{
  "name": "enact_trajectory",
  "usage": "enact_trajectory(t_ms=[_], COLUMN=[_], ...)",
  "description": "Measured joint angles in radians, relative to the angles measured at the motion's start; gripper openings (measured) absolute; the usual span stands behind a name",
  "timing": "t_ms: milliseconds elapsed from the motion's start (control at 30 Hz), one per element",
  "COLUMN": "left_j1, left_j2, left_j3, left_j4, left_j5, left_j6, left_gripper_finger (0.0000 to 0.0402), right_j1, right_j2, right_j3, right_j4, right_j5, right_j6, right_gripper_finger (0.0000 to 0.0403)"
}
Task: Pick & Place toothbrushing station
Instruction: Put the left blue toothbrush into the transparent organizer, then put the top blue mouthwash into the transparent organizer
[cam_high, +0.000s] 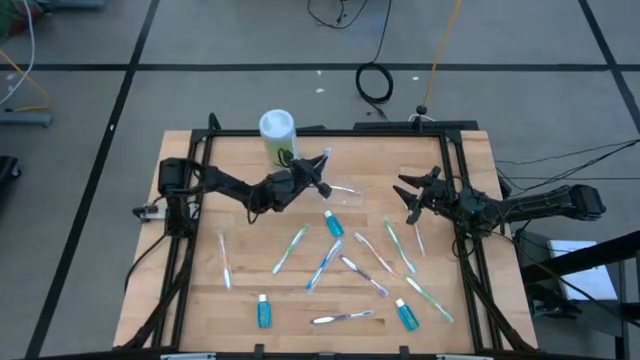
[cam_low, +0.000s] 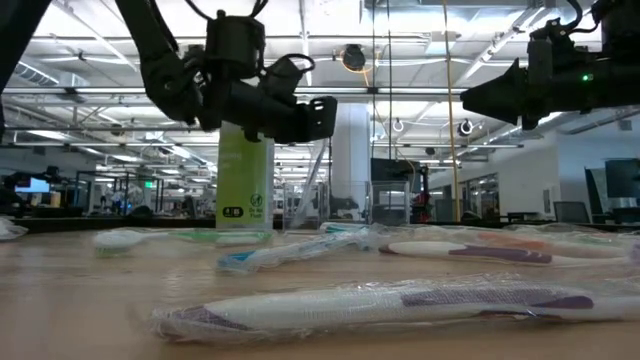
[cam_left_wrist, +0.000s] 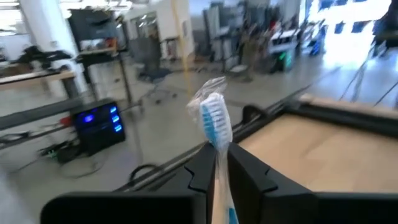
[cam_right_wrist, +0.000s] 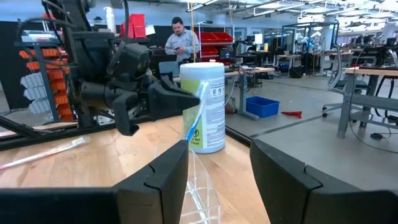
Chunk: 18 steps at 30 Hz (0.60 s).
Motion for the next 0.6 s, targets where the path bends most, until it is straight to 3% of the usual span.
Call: enact_trajectory(t_ms=[133, 333, 600], left_j1=[-0.036, -0.099, -0.186], left_j2=[-0.076, -0.243, -0.480], left_j3=[0.000, 0.000, 0.000], left_j4=[-0.198, -0.515, -0.840], left_j5=[-0.074, -0.055, -0.053], left_j6=[-0.062, -0.127, -0.119], left_gripper_finger=[0.0086, 0.0129, 0.0147], right_j1=[0.000, 0.000, 0.001], right_j2=[0.000, 0.000, 0.000], right_j3=[0.000, 0.000, 0.000], right_j4=[-0.041, -0.101, -0.077], right_j5=[0.000, -0.001, -0.004], right_j6=[0.000, 0.028, 0.065], right_gripper_finger=[0.0169, 0.0169, 0.0169])
